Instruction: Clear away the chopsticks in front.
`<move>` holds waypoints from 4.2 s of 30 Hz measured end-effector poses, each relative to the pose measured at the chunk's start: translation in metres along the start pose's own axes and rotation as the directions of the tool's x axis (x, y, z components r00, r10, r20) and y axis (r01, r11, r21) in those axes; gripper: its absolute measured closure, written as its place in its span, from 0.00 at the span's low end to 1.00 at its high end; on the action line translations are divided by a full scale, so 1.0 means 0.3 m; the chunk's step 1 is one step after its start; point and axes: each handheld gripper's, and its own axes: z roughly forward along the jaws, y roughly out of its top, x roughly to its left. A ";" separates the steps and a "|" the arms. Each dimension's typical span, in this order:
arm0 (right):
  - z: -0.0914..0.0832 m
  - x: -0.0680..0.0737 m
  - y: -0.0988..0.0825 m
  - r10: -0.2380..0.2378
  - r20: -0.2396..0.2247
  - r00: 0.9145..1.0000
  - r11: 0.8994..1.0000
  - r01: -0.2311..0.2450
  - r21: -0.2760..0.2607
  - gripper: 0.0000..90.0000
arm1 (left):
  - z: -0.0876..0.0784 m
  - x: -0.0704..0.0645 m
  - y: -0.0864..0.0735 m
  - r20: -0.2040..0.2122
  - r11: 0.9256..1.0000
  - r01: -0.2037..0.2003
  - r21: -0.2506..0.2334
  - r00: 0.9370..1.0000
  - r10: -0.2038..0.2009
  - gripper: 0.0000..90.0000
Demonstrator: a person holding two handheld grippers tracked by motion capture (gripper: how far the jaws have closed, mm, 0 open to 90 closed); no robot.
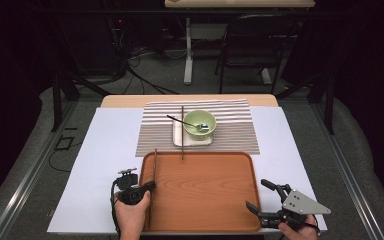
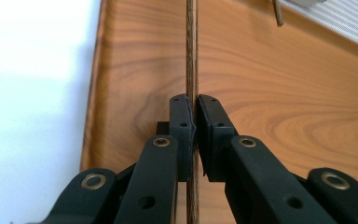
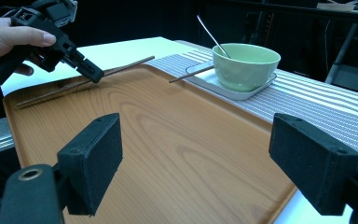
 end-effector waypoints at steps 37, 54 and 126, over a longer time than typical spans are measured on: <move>0.001 0.005 0.001 0.000 -0.006 1.000 1.000 0.000 0.003 0.19 | 0.006 -0.014 -0.032 -0.017 1.000 0.007 -0.021 1.000 -0.007 0.90; 0.001 0.006 0.001 -0.006 -0.007 1.000 1.000 0.006 0.004 0.19 | -0.025 -0.010 -0.006 0.085 0.997 -0.013 -0.071 0.996 0.019 0.62; 0.004 0.000 -0.002 -0.011 -0.001 1.000 1.000 0.011 0.010 0.19 | 0.127 -0.185 0.417 0.068 0.978 -0.186 -0.095 0.979 0.193 0.61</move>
